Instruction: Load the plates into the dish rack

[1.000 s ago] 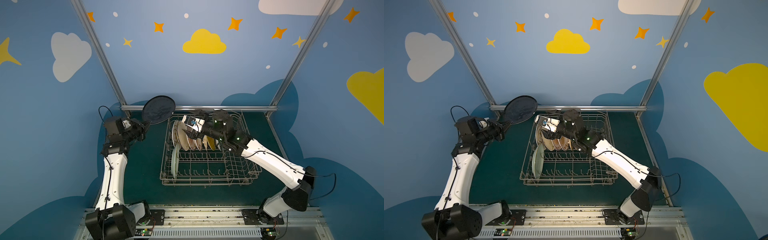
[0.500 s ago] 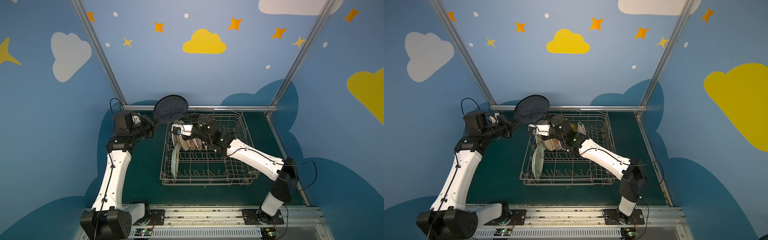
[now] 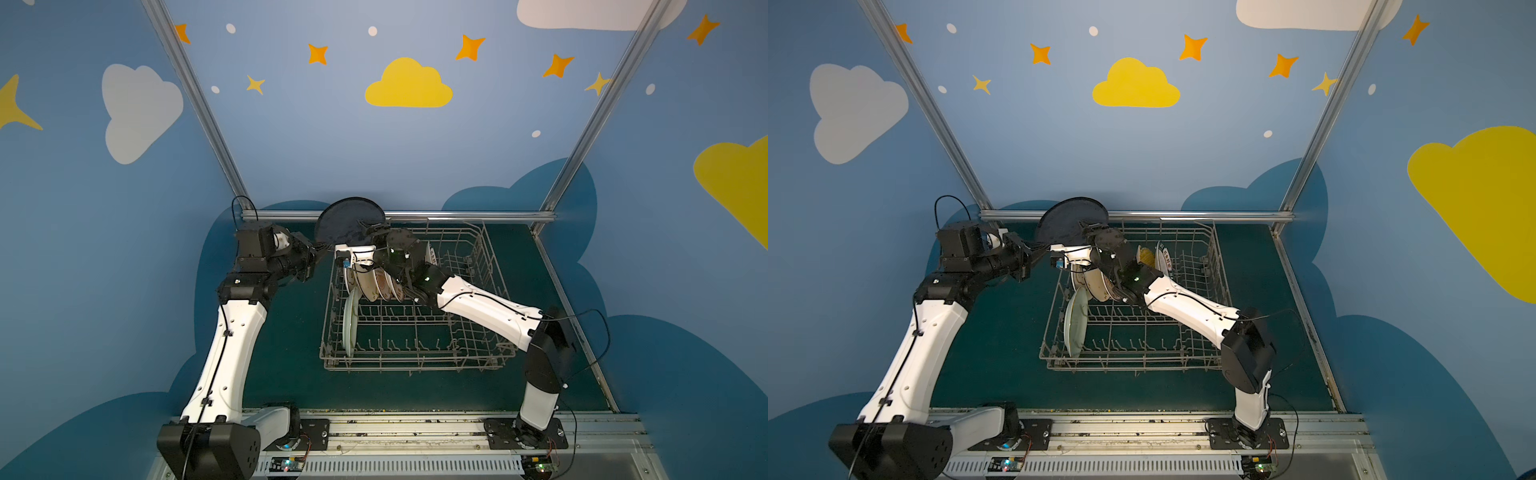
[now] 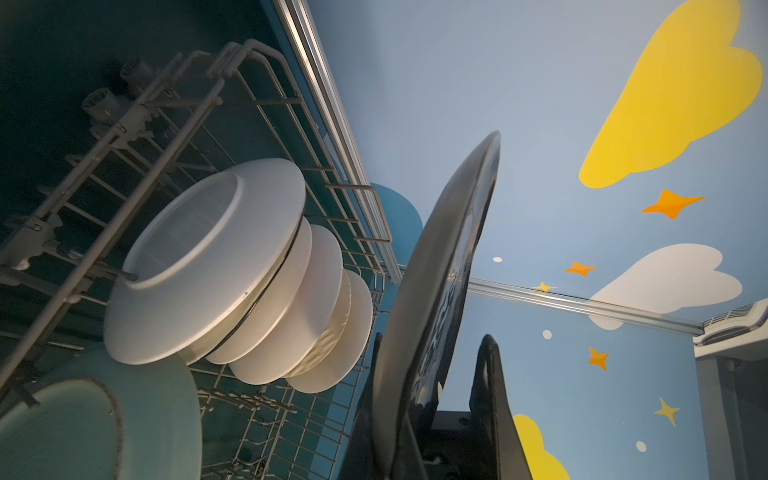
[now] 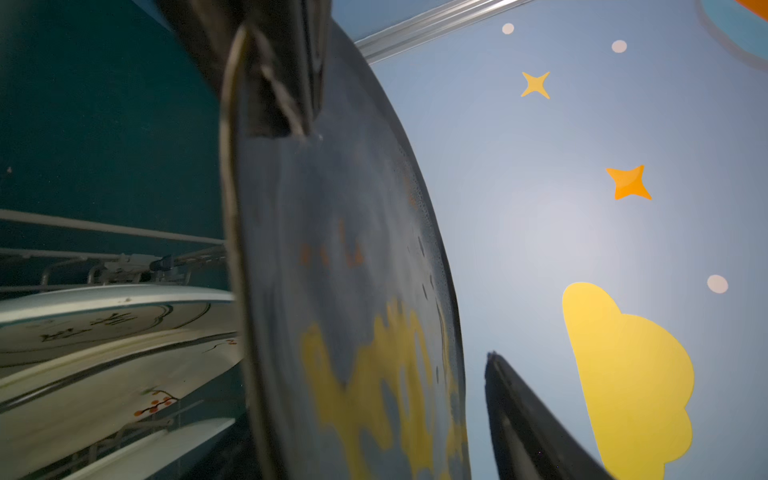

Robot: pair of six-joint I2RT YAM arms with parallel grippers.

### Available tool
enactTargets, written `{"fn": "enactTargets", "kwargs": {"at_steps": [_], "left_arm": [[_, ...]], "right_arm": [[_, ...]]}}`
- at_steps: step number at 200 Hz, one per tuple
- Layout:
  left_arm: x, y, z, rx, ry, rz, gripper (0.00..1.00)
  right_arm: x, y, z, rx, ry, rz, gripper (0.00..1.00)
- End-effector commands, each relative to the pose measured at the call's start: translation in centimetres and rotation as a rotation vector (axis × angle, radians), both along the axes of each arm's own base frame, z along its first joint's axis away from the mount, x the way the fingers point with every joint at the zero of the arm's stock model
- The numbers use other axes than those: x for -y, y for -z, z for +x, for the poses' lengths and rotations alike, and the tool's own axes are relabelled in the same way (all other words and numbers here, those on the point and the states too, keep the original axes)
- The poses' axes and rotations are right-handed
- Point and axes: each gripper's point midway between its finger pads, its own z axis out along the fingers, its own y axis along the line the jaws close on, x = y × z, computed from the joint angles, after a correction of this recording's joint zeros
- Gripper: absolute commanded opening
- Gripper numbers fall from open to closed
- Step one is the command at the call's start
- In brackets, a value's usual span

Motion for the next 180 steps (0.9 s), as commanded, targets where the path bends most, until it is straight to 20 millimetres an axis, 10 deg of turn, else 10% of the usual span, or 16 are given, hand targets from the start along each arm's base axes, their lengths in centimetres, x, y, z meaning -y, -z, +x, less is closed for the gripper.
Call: {"fn": "enactTargets", "kwargs": {"at_steps": [1, 71, 104, 141, 180], "left_arm": [[0.4, -6.0, -0.6, 0.209, 0.029, 0.016, 0.03], [0.6, -6.5, -0.4, 0.217, 0.049, 0.029, 0.03], [0.3, -7.0, -0.4, 0.237, 0.057, 0.034, 0.07], [-2.0, -8.7, -0.9, 0.294, -0.005, 0.041, 0.63], [-3.8, -12.0, -2.1, 0.412, -0.025, 0.068, 0.97]], "right_arm": [[-0.5, -2.2, 0.0, 0.083, 0.011, 0.030, 0.57], [-1.2, -2.7, -1.4, 0.116, -0.018, 0.020, 0.00], [-0.9, -4.0, -2.0, 0.124, -0.018, 0.041, 0.00], [-0.2, -5.4, -2.1, 0.102, 0.007, 0.077, 0.00], [1.3, -8.2, -2.0, 0.042, 0.069, 0.170, 0.00]]}}
